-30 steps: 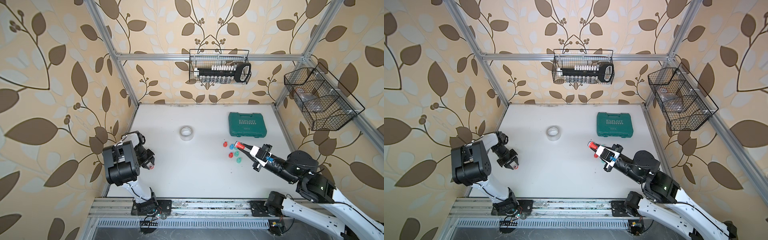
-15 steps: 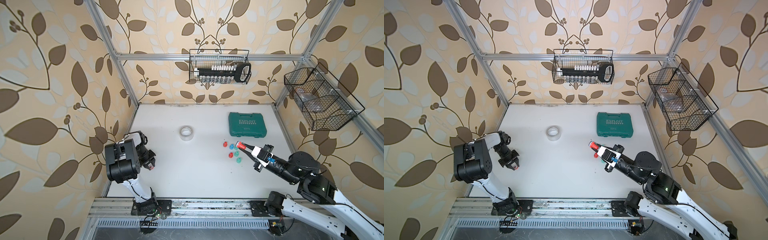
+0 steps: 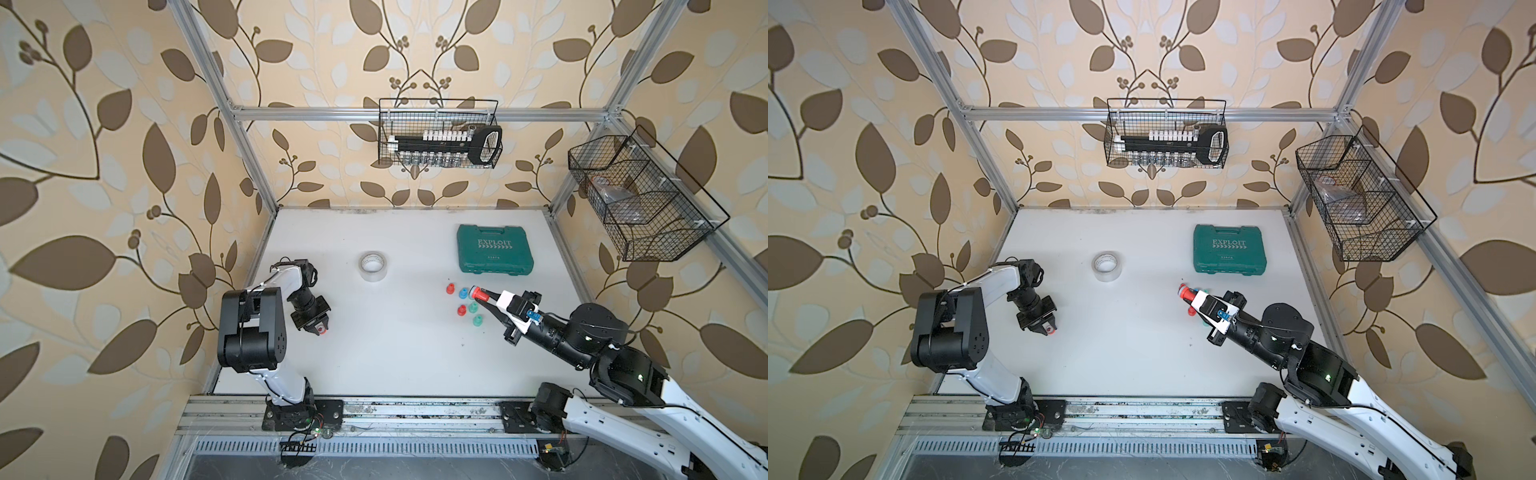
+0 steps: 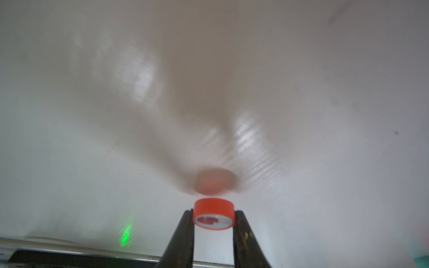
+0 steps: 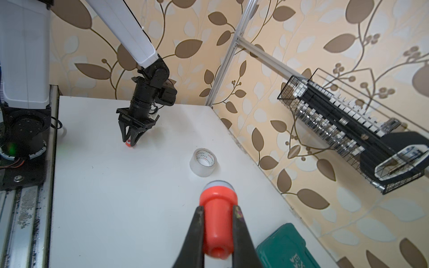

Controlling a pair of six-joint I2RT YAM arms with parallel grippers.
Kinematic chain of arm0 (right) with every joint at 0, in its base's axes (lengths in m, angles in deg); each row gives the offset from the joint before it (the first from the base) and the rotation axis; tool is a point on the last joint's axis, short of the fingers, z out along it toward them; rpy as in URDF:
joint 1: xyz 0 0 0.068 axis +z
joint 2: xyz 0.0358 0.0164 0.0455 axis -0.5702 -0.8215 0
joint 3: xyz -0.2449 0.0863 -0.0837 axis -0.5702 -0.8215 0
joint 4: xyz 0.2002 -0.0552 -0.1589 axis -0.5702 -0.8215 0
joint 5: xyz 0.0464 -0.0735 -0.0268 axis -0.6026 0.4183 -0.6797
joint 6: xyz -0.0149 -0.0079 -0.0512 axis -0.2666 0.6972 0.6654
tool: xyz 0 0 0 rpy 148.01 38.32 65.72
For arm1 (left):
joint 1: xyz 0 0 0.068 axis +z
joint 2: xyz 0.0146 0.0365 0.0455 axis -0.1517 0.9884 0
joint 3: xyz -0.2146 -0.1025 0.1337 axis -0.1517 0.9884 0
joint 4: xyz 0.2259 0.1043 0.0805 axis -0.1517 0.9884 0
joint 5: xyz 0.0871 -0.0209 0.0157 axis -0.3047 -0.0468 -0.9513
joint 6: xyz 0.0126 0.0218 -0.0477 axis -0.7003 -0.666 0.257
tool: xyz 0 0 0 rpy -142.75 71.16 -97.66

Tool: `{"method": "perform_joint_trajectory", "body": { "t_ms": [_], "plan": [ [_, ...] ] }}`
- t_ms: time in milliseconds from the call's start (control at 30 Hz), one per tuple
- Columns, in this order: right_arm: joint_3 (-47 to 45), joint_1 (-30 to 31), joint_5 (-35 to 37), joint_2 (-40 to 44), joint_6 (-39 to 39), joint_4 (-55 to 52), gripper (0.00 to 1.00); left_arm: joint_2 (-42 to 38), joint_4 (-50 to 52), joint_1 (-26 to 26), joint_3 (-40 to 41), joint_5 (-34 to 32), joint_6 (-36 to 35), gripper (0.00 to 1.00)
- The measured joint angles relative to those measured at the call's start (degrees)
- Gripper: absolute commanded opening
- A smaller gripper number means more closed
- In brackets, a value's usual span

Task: Close the stamp cap
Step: Pick up the cover from the center of the board.

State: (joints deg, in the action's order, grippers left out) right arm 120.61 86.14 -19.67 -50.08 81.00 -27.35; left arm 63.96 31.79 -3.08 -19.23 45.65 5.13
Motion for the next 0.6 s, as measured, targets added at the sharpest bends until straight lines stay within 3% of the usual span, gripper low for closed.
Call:
{"method": "perform_joint_trajectory", "body": {
  "t_ms": [333,600],
  "plan": [
    [-3.15,0.0,0.46,-1.97,-14.58,-4.79,0.0,-7.54,-7.02,-13.25,3.98,13.35,4.87,0.25],
    [-3.13,0.0,-2.51,-6.19,-25.51,-2.93,0.0,-15.58,-13.81,-18.25,1.75,27.43,4.52,0.25]
  ]
}}
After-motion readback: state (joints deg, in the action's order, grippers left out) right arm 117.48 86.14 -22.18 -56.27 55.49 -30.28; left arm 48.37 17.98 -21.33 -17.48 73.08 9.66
